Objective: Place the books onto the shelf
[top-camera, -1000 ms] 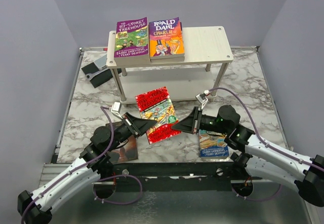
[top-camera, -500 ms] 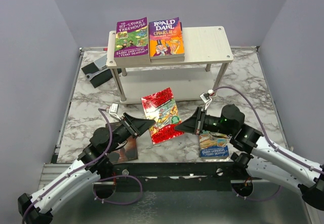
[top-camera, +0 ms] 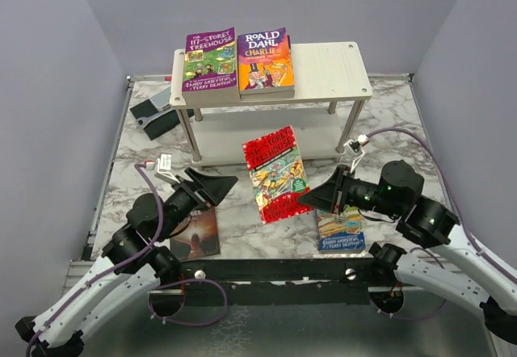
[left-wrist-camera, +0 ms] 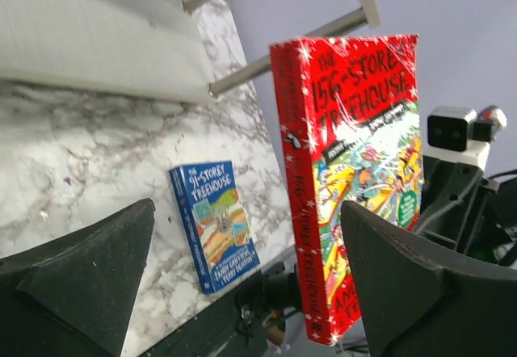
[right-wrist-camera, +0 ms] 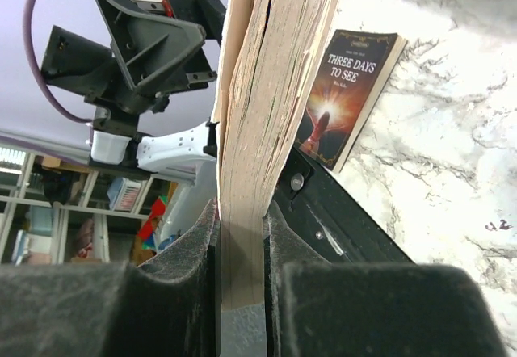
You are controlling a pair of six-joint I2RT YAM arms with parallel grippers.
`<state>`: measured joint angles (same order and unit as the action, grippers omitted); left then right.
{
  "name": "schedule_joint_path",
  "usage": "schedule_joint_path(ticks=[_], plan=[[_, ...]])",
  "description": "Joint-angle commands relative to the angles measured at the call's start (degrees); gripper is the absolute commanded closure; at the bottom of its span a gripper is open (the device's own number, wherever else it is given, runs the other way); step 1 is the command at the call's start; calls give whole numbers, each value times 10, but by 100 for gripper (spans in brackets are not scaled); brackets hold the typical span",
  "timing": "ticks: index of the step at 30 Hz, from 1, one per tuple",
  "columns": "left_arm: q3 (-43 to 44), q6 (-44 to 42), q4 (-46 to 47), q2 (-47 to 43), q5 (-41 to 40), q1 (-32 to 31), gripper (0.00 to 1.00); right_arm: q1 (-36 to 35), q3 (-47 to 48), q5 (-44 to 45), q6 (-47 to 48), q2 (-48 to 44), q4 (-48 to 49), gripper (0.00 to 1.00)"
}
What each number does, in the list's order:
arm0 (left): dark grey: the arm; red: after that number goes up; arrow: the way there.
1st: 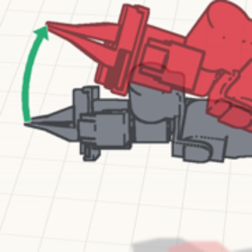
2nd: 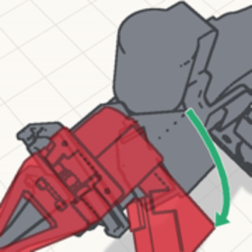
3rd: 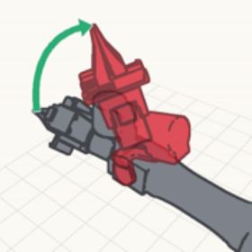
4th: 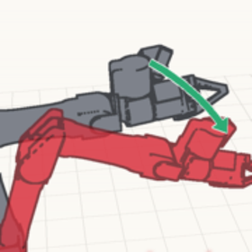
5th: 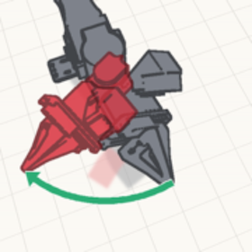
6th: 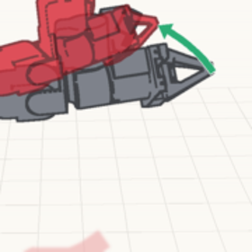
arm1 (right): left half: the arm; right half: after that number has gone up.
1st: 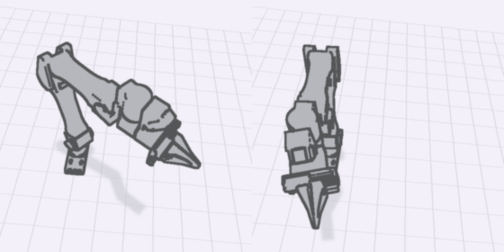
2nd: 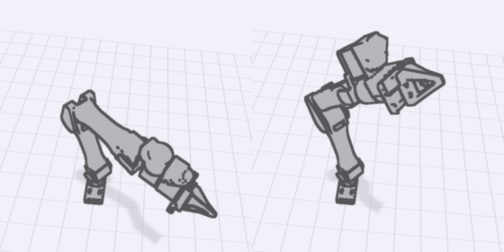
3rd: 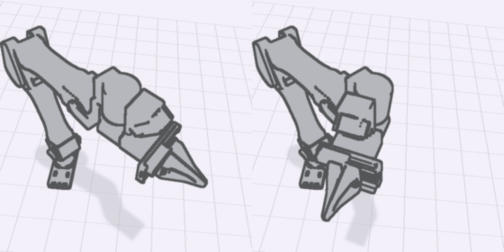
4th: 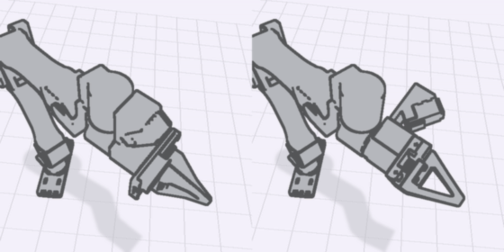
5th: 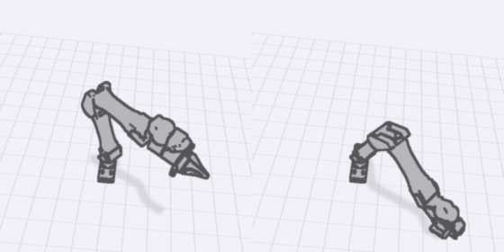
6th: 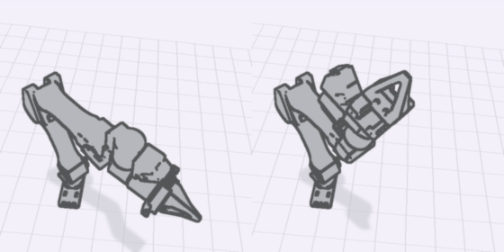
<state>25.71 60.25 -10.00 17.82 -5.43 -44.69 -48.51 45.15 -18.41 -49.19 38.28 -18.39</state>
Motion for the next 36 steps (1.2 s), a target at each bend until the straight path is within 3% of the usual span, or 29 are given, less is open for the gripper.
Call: schedule_joint_path(ticks=[1, 11, 20, 29, 36], plan=[[85, -115, -98, 22, -78, 2, 1, 2, 84, 29, 65, -25, -64, 99], [242, -283, -203, 85, -166, 2, 1, 2, 266, 145, 102, 18, -160, 99], [247, -339, -229, 80, -168, 2, 1, 2, 463, 222, 143, 151, -176, 99], [193, -323, -221, 67, -127, 2, 1, 4, 665, 219, 192, 319, -185, 99], [179, -332, -207, 72, -103, 2, 1, 50, 792, 119, 175, 435, -189, 99]])
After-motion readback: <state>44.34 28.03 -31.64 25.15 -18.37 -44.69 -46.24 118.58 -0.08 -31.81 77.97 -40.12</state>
